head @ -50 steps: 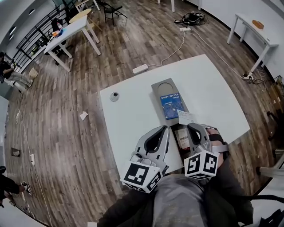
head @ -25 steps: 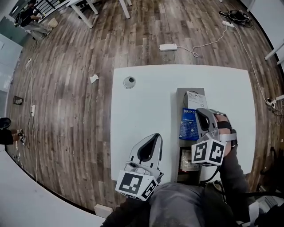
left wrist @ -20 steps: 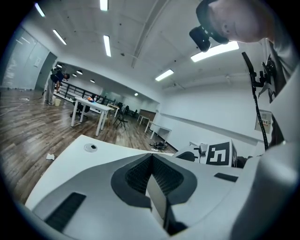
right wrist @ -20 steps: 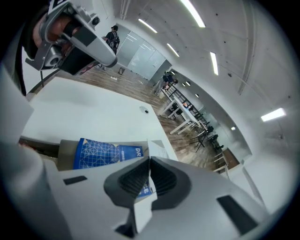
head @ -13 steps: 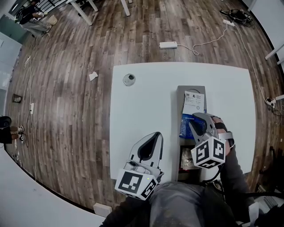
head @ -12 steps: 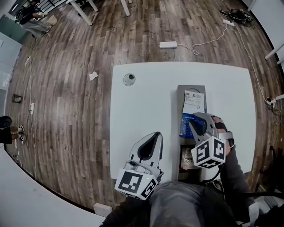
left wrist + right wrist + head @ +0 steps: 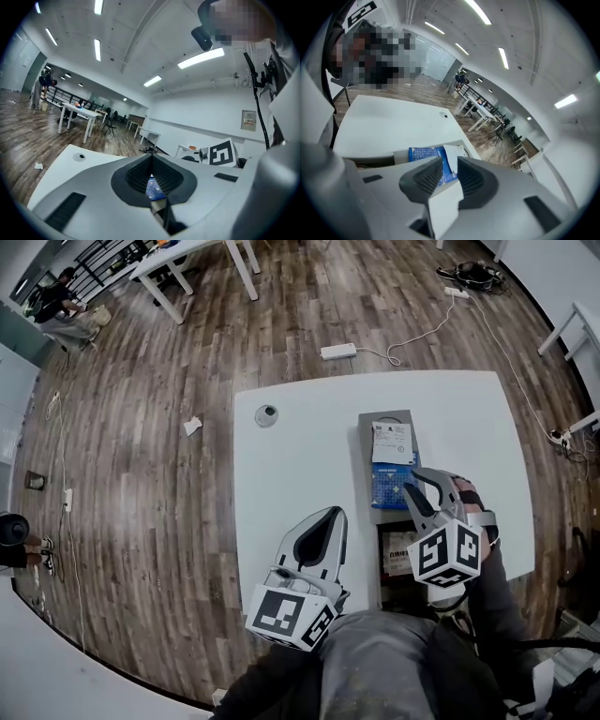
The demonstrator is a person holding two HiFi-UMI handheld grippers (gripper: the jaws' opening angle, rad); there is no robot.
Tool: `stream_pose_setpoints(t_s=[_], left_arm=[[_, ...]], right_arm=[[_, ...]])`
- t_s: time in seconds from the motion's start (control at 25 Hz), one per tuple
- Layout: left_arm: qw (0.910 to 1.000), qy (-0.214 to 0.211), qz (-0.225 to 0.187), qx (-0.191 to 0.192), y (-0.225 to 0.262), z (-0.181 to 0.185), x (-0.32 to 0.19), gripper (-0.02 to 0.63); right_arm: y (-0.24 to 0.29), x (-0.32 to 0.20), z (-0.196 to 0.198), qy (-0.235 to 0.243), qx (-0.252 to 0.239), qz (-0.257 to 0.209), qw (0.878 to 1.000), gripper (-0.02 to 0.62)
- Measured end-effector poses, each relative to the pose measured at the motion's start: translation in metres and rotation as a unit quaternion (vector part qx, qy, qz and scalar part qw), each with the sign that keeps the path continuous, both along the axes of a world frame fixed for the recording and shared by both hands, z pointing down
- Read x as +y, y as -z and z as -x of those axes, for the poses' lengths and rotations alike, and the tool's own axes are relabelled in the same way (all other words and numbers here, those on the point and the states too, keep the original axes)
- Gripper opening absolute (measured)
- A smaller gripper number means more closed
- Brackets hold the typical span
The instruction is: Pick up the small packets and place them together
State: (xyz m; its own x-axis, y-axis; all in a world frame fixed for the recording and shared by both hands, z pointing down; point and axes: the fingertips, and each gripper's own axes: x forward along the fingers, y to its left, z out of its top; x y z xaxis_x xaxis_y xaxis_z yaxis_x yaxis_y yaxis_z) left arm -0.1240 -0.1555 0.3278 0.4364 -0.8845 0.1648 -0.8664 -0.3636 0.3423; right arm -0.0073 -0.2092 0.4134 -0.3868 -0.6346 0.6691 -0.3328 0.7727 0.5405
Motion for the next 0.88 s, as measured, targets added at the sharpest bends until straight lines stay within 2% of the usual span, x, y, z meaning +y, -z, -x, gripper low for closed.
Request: stream_pose_setpoints(t_s=[0.2,0.48,0.68,0.88], left_arm=[[0.9986,-0.049,-0.017,0.007,0.007,-0.02,0.016,0.003],[0.9929,-0.118,0.006,0.011,-0.007,-0.04,0.048,0.003],[0.9899,-0.14,0.026,0.002,-0.024,-0.04,0.056,0.003],[0.9889,-0.141,0.046,-0.011,-0.035,-0.034,0.057,0.003]], right_arm=[[0.007,0.033,-0.024,-0.047,0.004,-0.009,0.999,0.098],[-0.038,0.112,-0.033,-0.087,0.007,0.058,0.994,0.098],[-0.084,0.152,-0.013,-0.073,0.004,0.125,0.989,0.098],[-0.111,0.169,0.003,-0.05,0.007,0.186,0.981,0.158]])
